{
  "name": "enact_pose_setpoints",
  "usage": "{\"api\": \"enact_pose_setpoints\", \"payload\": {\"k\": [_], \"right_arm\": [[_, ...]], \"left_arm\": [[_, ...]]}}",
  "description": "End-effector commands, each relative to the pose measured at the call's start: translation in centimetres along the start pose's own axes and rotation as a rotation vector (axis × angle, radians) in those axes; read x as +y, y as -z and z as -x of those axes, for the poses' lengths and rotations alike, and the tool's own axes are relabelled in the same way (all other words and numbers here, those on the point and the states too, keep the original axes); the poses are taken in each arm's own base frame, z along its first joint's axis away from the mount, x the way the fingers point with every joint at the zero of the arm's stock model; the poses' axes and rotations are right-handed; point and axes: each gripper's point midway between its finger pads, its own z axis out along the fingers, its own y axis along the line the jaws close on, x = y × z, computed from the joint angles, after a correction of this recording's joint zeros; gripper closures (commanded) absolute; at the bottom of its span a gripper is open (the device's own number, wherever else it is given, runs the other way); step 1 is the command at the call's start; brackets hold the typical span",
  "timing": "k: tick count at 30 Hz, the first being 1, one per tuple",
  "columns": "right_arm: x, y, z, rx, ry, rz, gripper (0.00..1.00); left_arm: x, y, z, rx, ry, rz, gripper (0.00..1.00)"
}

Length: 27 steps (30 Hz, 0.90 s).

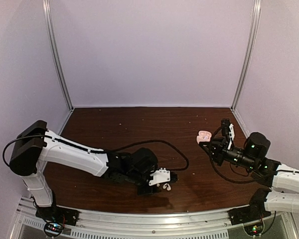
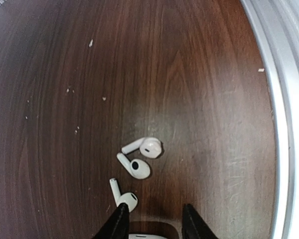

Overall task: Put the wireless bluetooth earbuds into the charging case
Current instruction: Move the charging case to the center of the board, then adjust the earbuds at the center of the board.

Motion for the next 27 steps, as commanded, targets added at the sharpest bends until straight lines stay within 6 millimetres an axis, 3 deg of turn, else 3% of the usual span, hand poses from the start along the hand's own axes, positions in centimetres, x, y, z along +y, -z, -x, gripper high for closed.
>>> {"api": "enact_pose_setpoints", "payload": {"k": [1, 7, 21, 27], "right_arm": [[-0.4, 0.1, 0.5, -0.014, -0.013, -0.02, 1.0], [-0.9, 0.1, 0.6, -0.012, -0.023, -0.044, 1.0], [-1.2, 0.5, 0.5, -0.008, -0.028, -0.054, 1.0], [-1.2, 0.5, 0.4, -0.007, -0.026, -0.051, 1.0]], "left_arm": [[0.1, 2.0, 5.2, -0.184, 0.057, -0.04, 0.64], [-0.5, 1.0, 6.2, -0.204, 0.044, -0.052, 0.64], [0.8, -2.9, 3.8, -0.017, -0.217, -0.006, 0.45], [1.6, -4.3, 2.8, 0.023, -0.256, -0.001, 0.44]]}}
